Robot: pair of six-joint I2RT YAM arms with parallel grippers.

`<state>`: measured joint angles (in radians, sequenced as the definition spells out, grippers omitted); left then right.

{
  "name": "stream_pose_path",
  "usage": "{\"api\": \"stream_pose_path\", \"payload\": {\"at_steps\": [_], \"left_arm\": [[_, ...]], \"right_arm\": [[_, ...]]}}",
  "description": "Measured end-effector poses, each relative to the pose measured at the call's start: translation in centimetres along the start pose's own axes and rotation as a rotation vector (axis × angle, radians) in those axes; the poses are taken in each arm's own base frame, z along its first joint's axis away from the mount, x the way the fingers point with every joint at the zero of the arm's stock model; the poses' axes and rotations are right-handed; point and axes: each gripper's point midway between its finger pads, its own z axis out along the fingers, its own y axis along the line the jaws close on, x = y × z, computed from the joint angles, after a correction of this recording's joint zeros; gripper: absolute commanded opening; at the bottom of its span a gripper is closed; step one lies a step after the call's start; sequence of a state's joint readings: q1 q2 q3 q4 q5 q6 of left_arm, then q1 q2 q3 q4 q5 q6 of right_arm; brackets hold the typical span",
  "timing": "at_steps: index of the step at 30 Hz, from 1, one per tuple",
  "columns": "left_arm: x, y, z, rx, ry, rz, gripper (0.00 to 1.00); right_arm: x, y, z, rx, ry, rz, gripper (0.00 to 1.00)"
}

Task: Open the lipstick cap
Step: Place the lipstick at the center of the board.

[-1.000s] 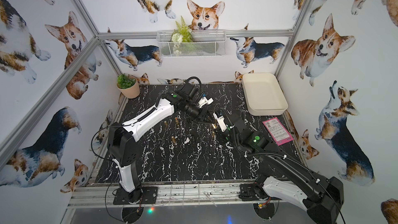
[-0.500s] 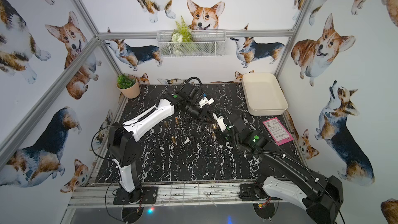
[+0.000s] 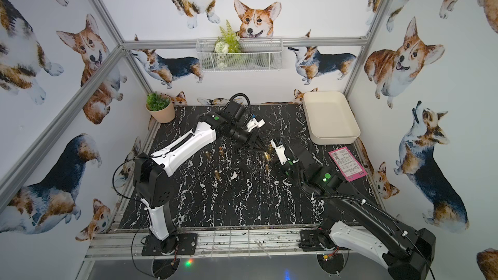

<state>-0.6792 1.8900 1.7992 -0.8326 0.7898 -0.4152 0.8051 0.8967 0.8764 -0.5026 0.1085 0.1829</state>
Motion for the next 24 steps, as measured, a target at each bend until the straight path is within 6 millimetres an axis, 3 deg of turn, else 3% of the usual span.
{"api": "stream_pose_path", "payload": {"at_steps": [6, 12, 17, 24], "left_arm": [[-2.0, 2.0, 1.0, -0.163, -0.061, 0.054, 0.19], [-2.5, 4.9, 4.5, -0.344, -0.068, 0.119, 0.19], [-3.0, 6.8, 7.3, -0.446, -0.080, 0.177, 0.19], [-3.6, 8.3, 9.3, -0.535, -0.123, 0.240, 0.20]], "right_arm": [[-0.8, -2.2, -3.5, 0.094, -0.091, 0.045, 0.44], [-1.1, -4.8, -4.8, 0.246, -0.066, 0.136, 0.40], [-0.7, -6.0, -5.8, 0.321, -0.050, 0.214, 0.39], [1.2, -9.0, -7.9, 0.436, -0.061, 0.339, 0.38]]}}
